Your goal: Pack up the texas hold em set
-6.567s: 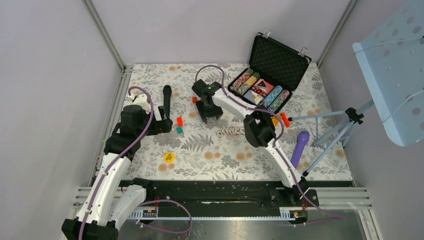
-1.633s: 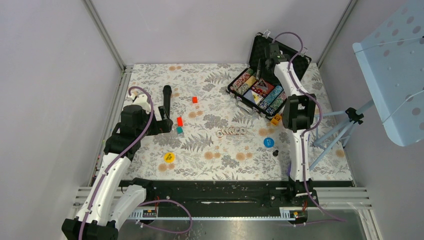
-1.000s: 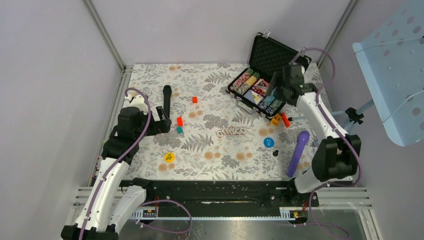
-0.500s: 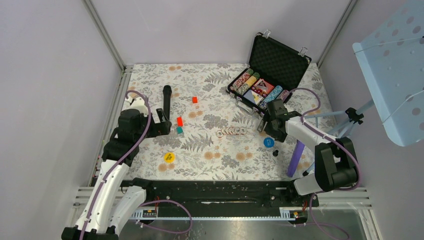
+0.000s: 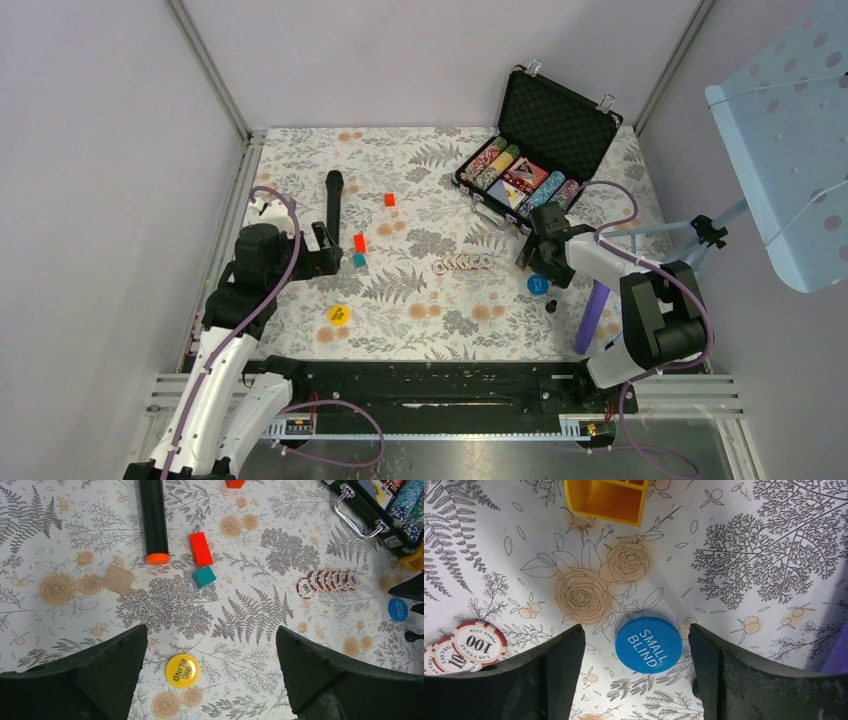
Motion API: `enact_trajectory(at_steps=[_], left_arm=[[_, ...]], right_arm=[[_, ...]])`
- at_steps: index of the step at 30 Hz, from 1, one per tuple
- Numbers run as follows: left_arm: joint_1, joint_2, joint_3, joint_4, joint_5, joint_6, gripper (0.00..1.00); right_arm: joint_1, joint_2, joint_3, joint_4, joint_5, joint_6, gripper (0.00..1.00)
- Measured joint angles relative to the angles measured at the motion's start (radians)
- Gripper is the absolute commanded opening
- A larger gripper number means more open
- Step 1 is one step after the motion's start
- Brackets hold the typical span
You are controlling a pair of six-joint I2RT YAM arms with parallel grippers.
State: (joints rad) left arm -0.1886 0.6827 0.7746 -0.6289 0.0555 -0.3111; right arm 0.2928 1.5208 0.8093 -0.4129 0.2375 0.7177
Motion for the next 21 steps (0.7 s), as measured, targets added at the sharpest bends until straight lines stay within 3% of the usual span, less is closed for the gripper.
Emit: enact_trajectory(at_steps=[21], left_arm=[[-0.003,0.0,0.0,-0.002,0.002,0.0,0.99]], right_arm=[[0.088,0.001,-0.001,0.0,0.06,-0.045,0.77]])
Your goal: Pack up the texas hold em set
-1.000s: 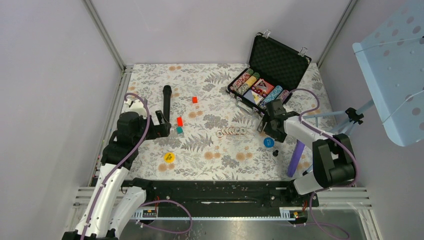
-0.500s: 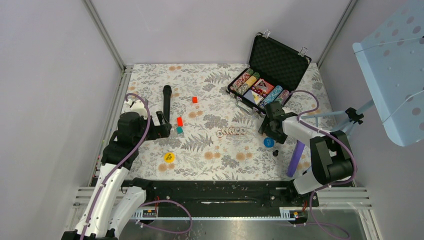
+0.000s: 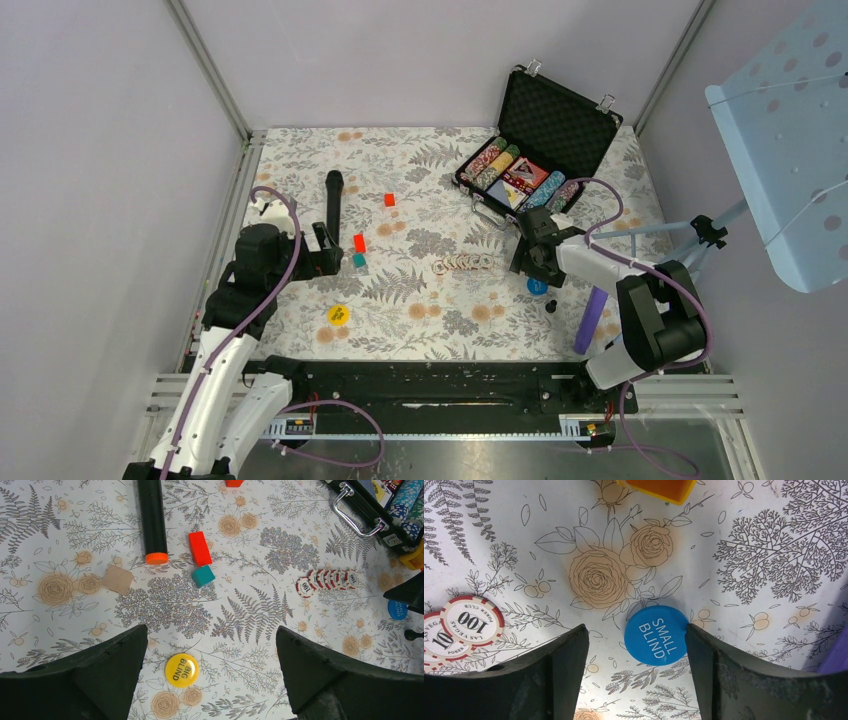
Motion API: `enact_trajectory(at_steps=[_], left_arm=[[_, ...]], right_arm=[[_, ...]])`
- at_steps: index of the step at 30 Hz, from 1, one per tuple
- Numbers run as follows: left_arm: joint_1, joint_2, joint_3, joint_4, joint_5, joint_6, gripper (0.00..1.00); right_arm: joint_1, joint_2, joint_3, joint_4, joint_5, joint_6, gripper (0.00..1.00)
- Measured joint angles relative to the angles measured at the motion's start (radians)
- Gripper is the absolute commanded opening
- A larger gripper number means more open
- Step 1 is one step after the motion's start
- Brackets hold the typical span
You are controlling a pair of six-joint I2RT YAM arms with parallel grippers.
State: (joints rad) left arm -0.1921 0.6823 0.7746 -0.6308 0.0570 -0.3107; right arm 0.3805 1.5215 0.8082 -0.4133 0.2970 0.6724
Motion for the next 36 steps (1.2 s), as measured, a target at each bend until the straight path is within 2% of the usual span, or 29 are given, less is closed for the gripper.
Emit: enact_trajectory(at_steps=[15,25,36], left_arm=[[-0.001,0.0,0.0,0.0,0.0,0.0,0.99],[-0.001,0.0,0.0,0.0,0.0,0.0,0.99],[-0.001,0.008,0.0,0.0,0.0,0.0,0.99]], right_arm=[[0.006,0.035,0.01,0.03,0.016,-0.126,0.76],[0.006,0.035,0.01,0.057,-0.057,-0.229,0.79],[0.012,0.028,0.01,0.056,-0.159,-0.268,0.73]])
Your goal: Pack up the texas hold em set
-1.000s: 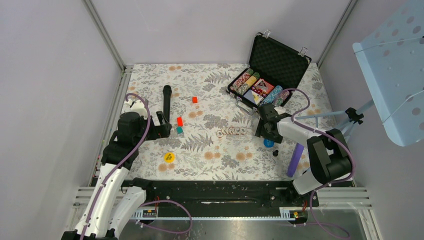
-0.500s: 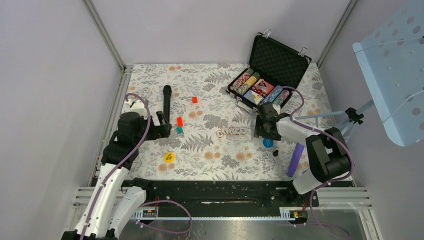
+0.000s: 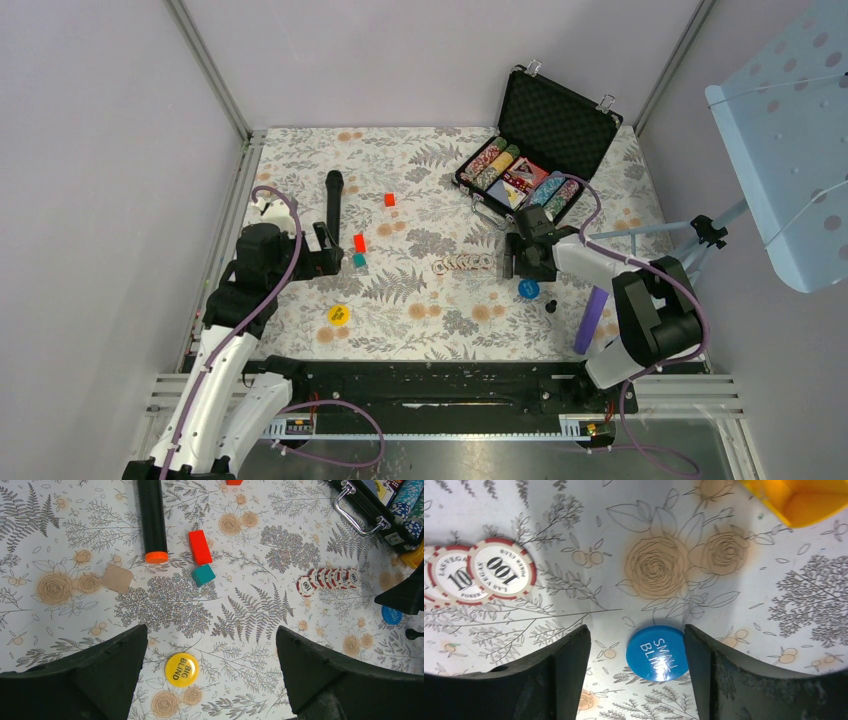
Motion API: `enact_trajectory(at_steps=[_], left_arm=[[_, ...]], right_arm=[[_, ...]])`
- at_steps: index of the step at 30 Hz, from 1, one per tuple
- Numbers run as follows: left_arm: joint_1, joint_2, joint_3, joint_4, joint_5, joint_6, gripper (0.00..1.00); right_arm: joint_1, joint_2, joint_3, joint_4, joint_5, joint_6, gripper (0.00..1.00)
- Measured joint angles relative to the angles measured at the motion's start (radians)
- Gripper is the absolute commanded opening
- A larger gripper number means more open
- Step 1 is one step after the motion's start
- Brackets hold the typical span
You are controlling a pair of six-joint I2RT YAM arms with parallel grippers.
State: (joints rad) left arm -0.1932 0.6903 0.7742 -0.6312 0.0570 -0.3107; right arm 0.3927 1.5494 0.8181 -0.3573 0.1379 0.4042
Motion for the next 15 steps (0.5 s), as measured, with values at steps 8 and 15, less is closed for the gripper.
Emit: enact_trajectory(at_steps=[8,15], left_arm=[[0.0,0.0,0.0,0.0,0.0,0.0,0.99],[0.0,0.0,0.0,0.0,0.0,0.0,0.99]], right_arm=[[0.052,-0.006,-0.001,0.0,-0.028,0.014,0.76],[0.059,-0.062,-0.012,-0.022,0.039,0.042,0.81]])
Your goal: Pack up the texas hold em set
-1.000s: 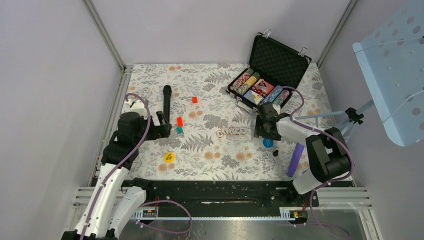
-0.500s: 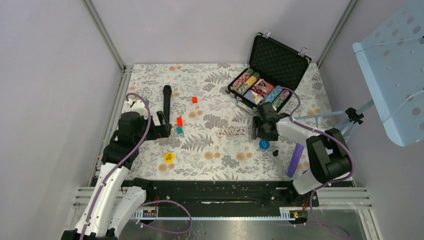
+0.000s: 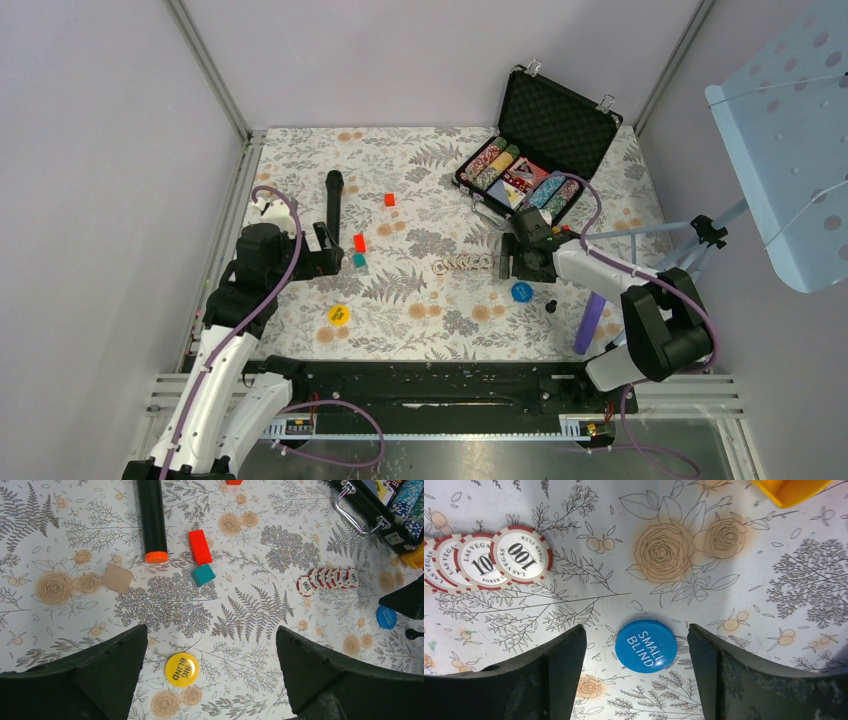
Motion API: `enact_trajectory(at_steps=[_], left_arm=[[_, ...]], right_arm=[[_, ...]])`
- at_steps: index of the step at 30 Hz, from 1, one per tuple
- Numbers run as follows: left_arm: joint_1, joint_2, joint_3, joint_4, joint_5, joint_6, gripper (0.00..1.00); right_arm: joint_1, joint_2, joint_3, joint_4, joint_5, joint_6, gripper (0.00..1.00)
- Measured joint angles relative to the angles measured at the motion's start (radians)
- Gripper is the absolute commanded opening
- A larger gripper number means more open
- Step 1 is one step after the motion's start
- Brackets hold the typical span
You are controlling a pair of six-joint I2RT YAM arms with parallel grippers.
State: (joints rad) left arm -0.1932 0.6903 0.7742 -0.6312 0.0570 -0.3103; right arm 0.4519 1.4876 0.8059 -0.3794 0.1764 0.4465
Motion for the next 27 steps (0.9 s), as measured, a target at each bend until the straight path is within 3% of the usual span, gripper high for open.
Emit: enact_trajectory(at_steps=[27], left_arm=[[0.0,0.001,0.0,0.0,0.0,0.0,0.99]], right_arm=[[0.035,0.025,-0.026,-0.031,0.032,0.096,0.75]])
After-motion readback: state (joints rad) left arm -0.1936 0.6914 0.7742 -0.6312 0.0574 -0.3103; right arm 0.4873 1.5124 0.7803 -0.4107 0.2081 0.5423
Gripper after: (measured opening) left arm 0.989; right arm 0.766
